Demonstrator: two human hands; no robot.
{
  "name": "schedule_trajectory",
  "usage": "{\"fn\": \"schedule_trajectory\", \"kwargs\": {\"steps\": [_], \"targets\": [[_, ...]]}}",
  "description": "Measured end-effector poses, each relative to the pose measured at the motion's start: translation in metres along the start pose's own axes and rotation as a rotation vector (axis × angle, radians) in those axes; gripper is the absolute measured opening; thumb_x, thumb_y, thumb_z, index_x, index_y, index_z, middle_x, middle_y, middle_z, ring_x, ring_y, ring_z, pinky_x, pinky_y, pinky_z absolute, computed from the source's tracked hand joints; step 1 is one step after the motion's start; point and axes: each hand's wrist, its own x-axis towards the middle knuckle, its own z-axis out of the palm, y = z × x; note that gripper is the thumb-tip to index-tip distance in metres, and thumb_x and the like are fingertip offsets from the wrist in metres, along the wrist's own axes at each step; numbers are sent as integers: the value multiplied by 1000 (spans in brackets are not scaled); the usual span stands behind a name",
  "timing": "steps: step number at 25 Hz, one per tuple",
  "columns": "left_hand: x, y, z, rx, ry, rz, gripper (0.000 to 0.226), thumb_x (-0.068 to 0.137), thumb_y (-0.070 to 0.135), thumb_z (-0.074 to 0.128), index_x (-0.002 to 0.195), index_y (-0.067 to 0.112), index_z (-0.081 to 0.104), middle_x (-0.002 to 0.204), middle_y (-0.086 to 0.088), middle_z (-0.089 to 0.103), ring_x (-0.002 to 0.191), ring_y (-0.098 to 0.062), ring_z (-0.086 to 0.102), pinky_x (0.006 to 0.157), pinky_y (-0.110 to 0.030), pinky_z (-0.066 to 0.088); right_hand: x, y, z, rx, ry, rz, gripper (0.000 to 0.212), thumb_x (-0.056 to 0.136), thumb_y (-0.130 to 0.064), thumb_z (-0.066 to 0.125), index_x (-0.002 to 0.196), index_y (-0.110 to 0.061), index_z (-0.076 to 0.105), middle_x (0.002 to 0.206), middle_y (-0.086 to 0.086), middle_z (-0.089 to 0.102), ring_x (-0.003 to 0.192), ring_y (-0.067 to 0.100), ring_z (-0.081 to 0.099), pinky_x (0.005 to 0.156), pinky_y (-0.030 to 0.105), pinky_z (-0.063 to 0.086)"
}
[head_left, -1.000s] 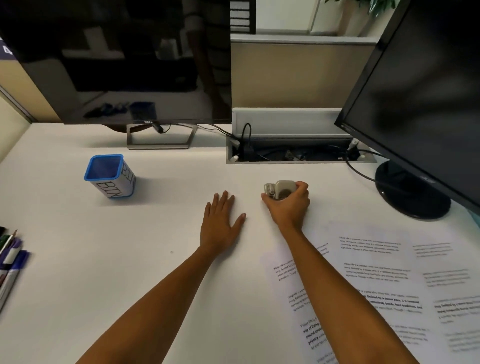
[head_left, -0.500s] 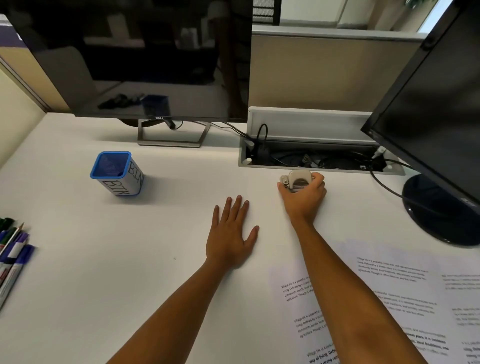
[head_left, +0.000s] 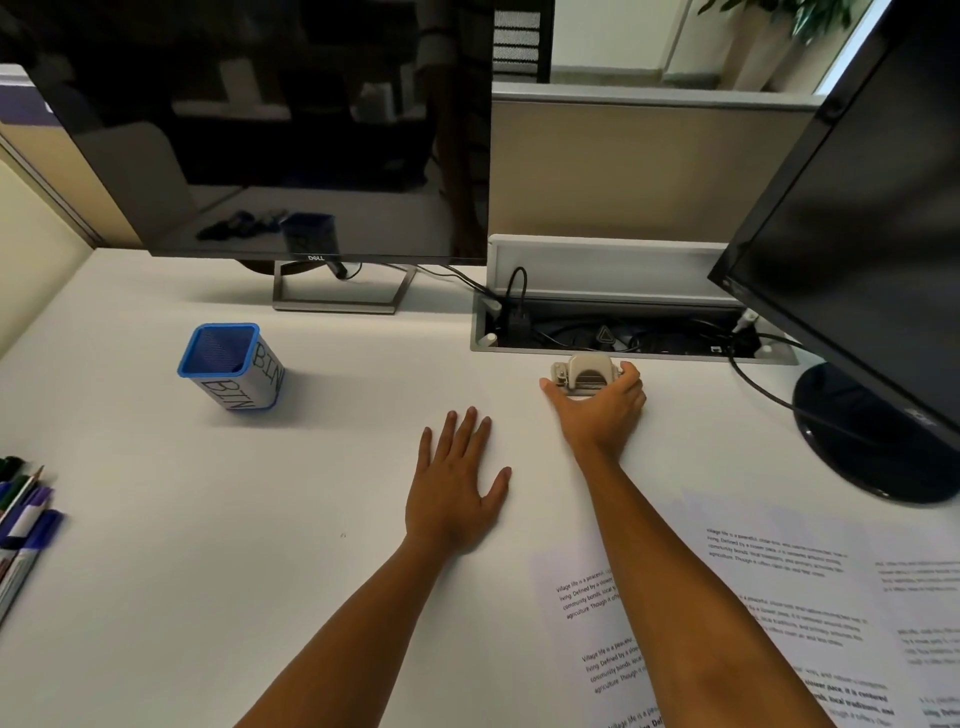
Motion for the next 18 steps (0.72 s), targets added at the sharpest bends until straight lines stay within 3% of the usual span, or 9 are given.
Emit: {"fn": "schedule_trajectory", "kwargs": {"steps": [4, 9, 12, 14, 16, 18], "targets": [[-3, -1, -2, -48, 20, 16, 68, 97, 60, 28, 157, 28, 20, 166, 8, 11, 153, -13, -2, 125, -43, 0, -9, 7, -21, 251, -19, 103, 100, 63, -48, 87, 140, -13, 34, 141, 9, 46, 129, 26, 45, 106, 41, 44], [-11, -3, -5, -138, 41, 75, 62, 96, 56, 37, 151, 27, 35, 162, 9, 25, 152, -10, 11, 125, -40, 6, -40, 29, -78, 355, -2, 31, 59, 79, -25, 80, 126, -11, 48, 128, 5, 56, 114, 20, 54, 103, 36, 46], [-22, -7, -5, -134, 32, 136, 63, 96, 58, 37, 151, 26, 36, 161, 8, 28, 152, -10, 14, 125, -38, 7, -68, 55, -117, 315, -33, 12, 40, 85, -20, 74, 120, -14, 54, 124, 1, 60, 112, 16, 55, 105, 34, 45], [-33, -7, -4, -122, 17, 143, 66, 96, 60, 35, 153, 26, 32, 162, 9, 25, 152, -9, 11, 125, -37, 6, -89, 72, -139, 245, -55, -27, 36, 87, -20, 72, 119, -16, 56, 125, 1, 61, 117, 19, 54, 98, 27, 43], [-47, -2, -4, -133, -1, 125, 71, 94, 66, 34, 154, 26, 30, 163, 10, 22, 152, -9, 8, 125, -38, 3, -110, 89, -163, 169, -1, -57, 36, 87, -20, 71, 119, -15, 57, 126, 2, 60, 115, 18, 52, 90, 21, 40], [-64, 8, -5, -143, -29, 85, 82, 89, 75, 30, 155, 26, 27, 164, 10, 17, 153, -9, 3, 125, -40, -1, -129, 108, -183, 86, 88, -38, 38, 87, -21, 71, 122, -15, 56, 129, 5, 57, 117, 20, 50, 91, 24, 43]]}}
